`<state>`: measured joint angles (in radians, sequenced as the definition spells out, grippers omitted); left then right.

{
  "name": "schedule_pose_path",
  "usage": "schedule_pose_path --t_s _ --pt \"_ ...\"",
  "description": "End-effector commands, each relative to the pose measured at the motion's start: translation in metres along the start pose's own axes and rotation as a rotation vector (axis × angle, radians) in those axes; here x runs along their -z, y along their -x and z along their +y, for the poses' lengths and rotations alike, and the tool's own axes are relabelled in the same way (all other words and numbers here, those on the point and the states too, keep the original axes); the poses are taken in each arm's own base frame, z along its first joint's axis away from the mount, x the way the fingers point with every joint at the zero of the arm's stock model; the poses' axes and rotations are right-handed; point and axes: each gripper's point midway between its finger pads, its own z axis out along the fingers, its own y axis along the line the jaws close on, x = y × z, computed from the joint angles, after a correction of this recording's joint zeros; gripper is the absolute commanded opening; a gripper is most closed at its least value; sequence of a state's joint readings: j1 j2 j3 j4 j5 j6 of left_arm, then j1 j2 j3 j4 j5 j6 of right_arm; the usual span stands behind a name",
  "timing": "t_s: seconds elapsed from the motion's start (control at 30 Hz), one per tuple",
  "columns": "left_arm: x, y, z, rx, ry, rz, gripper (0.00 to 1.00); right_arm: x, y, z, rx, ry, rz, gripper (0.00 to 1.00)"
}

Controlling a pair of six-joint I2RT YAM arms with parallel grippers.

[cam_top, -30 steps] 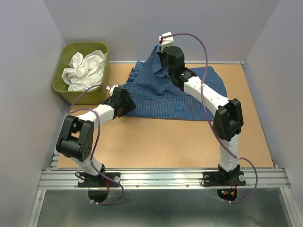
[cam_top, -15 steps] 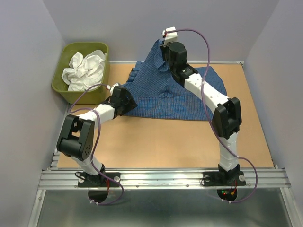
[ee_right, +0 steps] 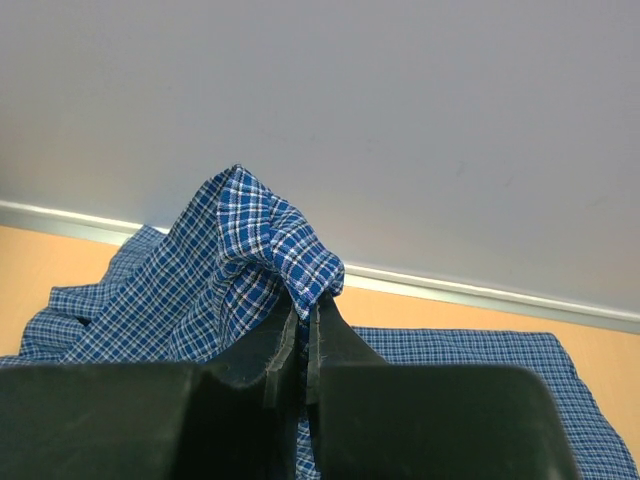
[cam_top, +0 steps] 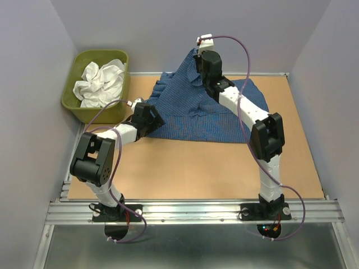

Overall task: Fold and stack the long sleeve shirts
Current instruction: Fold the shirt

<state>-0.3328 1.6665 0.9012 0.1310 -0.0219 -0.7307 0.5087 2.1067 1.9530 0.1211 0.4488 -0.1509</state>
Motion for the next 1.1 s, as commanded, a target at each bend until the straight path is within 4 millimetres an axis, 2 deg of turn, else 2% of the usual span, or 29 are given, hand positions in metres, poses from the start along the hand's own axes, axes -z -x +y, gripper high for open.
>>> schedule_pose_path --t_s 0.0,0.13,0.27,0.37,0.4,0.53,0.67,0.8,0.93,1.0,1.03,1.07 --pt "0.02 0.027 -0.025 0.016 -0.138 -0.126 0.84 -0.006 0.032 -0.014 -0.064 -0.043 -0.091 0.01" --pt "0.039 0.025 -0.044 0.053 -0.304 -0.163 0.86 -0.005 0.032 -0.007 -0.067 -0.003 -0.094 0.01" --pt "0.048 0.003 -0.067 0.093 -0.503 -0.149 0.81 -0.004 0.031 -0.006 -0.064 0.011 -0.092 0.01" --pt "0.046 -0.006 -0.076 0.101 -0.567 -0.145 0.76 -0.002 0.031 -0.004 -0.066 0.027 -0.092 0.01" --pt "0.036 -0.016 -0.07 0.114 -0.551 -0.113 0.74 -0.002 0.03 -0.004 -0.065 0.029 -0.09 0.0" --pt "0.022 -0.028 -0.055 0.215 -0.526 -0.095 0.67 0.001 0.029 0.001 -0.061 0.06 -0.085 0.0" --pt "0.009 -0.041 -0.038 0.253 -0.457 -0.065 0.66 0.007 0.043 0.007 -0.06 0.112 -0.114 0.01" --pt "0.005 -0.047 -0.027 0.289 -0.415 -0.049 0.66 0.012 0.06 0.021 -0.057 0.217 -0.15 0.01" --pt "0.015 -0.041 -0.032 0.303 -0.43 -0.052 0.68 0.024 0.073 0.031 -0.045 0.304 -0.173 0.01" --pt "0.024 -0.031 -0.038 0.301 -0.432 -0.065 0.71 0.031 0.067 0.035 -0.037 0.337 -0.157 0.0" --pt "0.026 -0.026 -0.037 0.303 -0.414 -0.077 0.72 0.042 0.078 0.036 -0.037 0.374 -0.171 0.01" --pt "0.029 -0.019 -0.036 0.3 -0.378 -0.081 0.72 0.048 0.068 0.04 -0.029 0.409 -0.148 0.0"
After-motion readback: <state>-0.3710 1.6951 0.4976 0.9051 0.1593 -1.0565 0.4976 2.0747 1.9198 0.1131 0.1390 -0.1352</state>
